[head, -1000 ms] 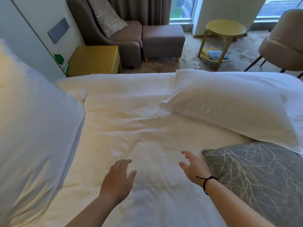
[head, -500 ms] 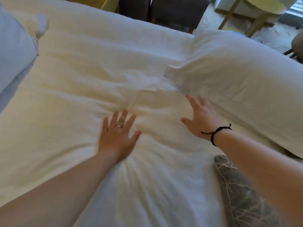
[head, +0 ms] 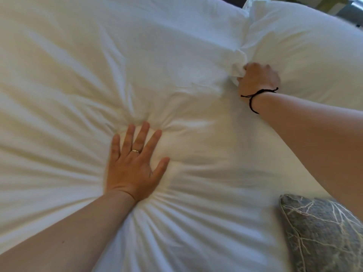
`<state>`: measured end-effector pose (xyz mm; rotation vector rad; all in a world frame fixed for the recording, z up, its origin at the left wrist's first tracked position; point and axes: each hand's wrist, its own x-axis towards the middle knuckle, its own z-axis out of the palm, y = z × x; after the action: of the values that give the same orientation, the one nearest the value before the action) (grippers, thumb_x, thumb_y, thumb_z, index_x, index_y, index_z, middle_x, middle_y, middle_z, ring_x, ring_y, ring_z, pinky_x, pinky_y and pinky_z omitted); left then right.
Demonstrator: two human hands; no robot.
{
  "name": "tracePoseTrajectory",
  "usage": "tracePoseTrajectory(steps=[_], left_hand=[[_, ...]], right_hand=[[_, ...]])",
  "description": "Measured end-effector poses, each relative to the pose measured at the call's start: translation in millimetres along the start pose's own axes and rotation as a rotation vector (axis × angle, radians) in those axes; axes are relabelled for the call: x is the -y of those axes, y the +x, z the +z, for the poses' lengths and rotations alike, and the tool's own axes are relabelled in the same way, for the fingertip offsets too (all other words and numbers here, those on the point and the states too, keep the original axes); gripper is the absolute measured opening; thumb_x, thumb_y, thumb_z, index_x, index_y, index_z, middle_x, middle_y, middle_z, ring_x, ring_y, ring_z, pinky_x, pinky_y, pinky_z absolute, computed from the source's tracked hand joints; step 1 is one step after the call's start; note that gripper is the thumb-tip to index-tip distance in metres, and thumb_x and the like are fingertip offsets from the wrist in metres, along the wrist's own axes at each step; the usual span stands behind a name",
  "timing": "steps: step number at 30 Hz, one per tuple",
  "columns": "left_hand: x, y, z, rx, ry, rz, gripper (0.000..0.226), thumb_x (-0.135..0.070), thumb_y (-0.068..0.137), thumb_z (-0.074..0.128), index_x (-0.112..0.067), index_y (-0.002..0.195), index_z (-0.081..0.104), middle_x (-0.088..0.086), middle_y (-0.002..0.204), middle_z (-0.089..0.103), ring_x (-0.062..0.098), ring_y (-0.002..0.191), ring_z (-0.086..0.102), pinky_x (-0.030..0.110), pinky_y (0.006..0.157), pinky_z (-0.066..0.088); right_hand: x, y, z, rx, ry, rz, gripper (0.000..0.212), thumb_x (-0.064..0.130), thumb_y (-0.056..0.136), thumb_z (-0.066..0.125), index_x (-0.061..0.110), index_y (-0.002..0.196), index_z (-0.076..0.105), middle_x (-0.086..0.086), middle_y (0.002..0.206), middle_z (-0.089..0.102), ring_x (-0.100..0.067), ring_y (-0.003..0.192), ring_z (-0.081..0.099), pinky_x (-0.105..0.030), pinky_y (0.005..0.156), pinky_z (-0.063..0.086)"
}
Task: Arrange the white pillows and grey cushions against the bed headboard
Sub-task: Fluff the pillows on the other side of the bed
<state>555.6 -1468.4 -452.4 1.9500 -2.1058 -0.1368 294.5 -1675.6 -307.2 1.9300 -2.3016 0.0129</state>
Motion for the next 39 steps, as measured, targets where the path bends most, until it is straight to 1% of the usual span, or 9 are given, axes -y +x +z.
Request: tracePoseTrajectory(steps=[4, 9, 15, 18, 21, 25, 29, 34, 39], left_hand=[[-1.0, 0.4, -2.8, 0.032, -0.02, -0.01, 0.071, -0.071, 0.089, 0.028, -0.042, 0.153, 0.016, -0.008, 0.164, 0.013, 0.019, 0.151, 0.006, 0.05, 0.12, 0.002], [1.7, 4.6, -22.5, 0.169, -0.136, -0.026, 0.068, -0.074, 0.089, 0.017, -0.047, 0.151, 0.01, -0.02, 0.161, 0.006, 0.011, 0.15, 0.003, 0.042, 0.119, -0.007], [35.4, -10.4, -98.6, 0.408, -0.884, -0.214, 0.07, -0.063, 0.088, 0.035, -0.038, 0.152, 0.023, -0.016, 0.149, 0.037, 0.01, 0.14, 0.036, 0.024, 0.109, 0.025], [59.2, -41.4, -157.4, 0.277, -0.765, -0.236, 0.07, -0.069, 0.088, 0.036, -0.043, 0.15, 0.017, -0.012, 0.156, 0.032, 0.011, 0.14, 0.035, 0.036, 0.109, 0.034], [67.2, -54.6, -213.7, 0.169, -0.574, -0.157, 0.081, -0.073, 0.085, 0.036, -0.033, 0.153, 0.018, 0.001, 0.162, 0.019, 0.015, 0.148, 0.016, 0.039, 0.118, 0.02], [61.4, -51.3, -244.9, 0.242, -0.404, -0.036, 0.076, -0.073, 0.083, 0.041, -0.04, 0.149, 0.024, 0.001, 0.164, 0.007, 0.018, 0.149, 0.008, 0.035, 0.115, 0.013], [66.8, -25.8, -236.4, 0.428, -0.292, -0.053, 0.088, -0.08, 0.078, 0.032, -0.032, 0.151, 0.025, 0.004, 0.164, 0.012, 0.019, 0.15, 0.007, 0.041, 0.122, 0.01], [76.1, 1.8, -209.3, 0.344, -0.401, -0.159, 0.075, -0.068, 0.088, 0.042, -0.023, 0.148, 0.034, 0.002, 0.156, 0.035, 0.02, 0.144, 0.026, 0.042, 0.118, 0.022], [76.4, 35.9, -202.9, 0.397, -0.324, -0.27, 0.099, -0.09, 0.071, 0.026, -0.025, 0.146, 0.037, -0.001, 0.152, 0.041, 0.024, 0.14, 0.034, 0.055, 0.115, 0.022]], right_hand=[[0.5, -15.0, -7.1, 0.07, 0.209, 0.141, 0.012, 0.032, 0.084, 0.066, 0.02, 0.083, 0.068, -0.01, 0.086, 0.063, -0.033, 0.092, 0.06, -0.03, 0.07, 0.039], [-3.9, -100.4, -19.0, 0.191, 0.441, 0.15, 0.034, 0.038, 0.08, 0.069, 0.013, 0.061, 0.057, 0.001, 0.057, 0.051, -0.025, 0.067, 0.055, -0.03, 0.053, 0.035], [11.3, -219.3, -59.5, 0.383, 0.604, 0.027, 0.021, 0.031, 0.079, 0.067, 0.014, 0.068, 0.063, 0.005, 0.051, 0.047, -0.013, 0.055, 0.045, -0.029, 0.05, 0.031], [42.7, -272.7, -89.7, 0.481, 0.662, -0.058, 0.026, 0.034, 0.079, 0.068, 0.013, 0.067, 0.059, 0.004, 0.051, 0.044, -0.012, 0.055, 0.042, -0.03, 0.05, 0.03], [77.3, -332.9, -123.6, 0.569, 0.663, -0.175, 0.027, 0.033, 0.08, 0.07, 0.015, 0.064, 0.057, 0.002, 0.05, 0.045, -0.015, 0.056, 0.045, -0.03, 0.053, 0.034], [104.9, -405.7, -159.6, 0.697, 0.56, -0.458, 0.01, 0.028, 0.084, 0.064, 0.024, 0.09, 0.069, 0.001, 0.08, 0.069, -0.022, 0.084, 0.062, -0.031, 0.068, 0.047], [92.4, -396.6, -179.5, 0.919, 0.539, -0.662, 0.049, 0.031, 0.079, 0.074, 0.035, 0.125, 0.059, 0.007, 0.125, 0.064, -0.016, 0.118, 0.051, -0.03, 0.099, 0.042], [64.2, -276.3, -172.7, 0.415, 0.465, -0.569, 0.062, 0.052, 0.084, 0.064, 0.033, 0.141, 0.046, 0.008, 0.153, 0.037, -0.016, 0.14, 0.034, -0.032, 0.114, 0.024], [56.2, -234.8, -130.5, 0.387, 0.239, -0.369, 0.087, 0.089, 0.075, 0.023, 0.044, 0.149, 0.012, 0.015, 0.161, 0.008, -0.009, 0.148, 0.002, -0.042, 0.12, -0.002]])
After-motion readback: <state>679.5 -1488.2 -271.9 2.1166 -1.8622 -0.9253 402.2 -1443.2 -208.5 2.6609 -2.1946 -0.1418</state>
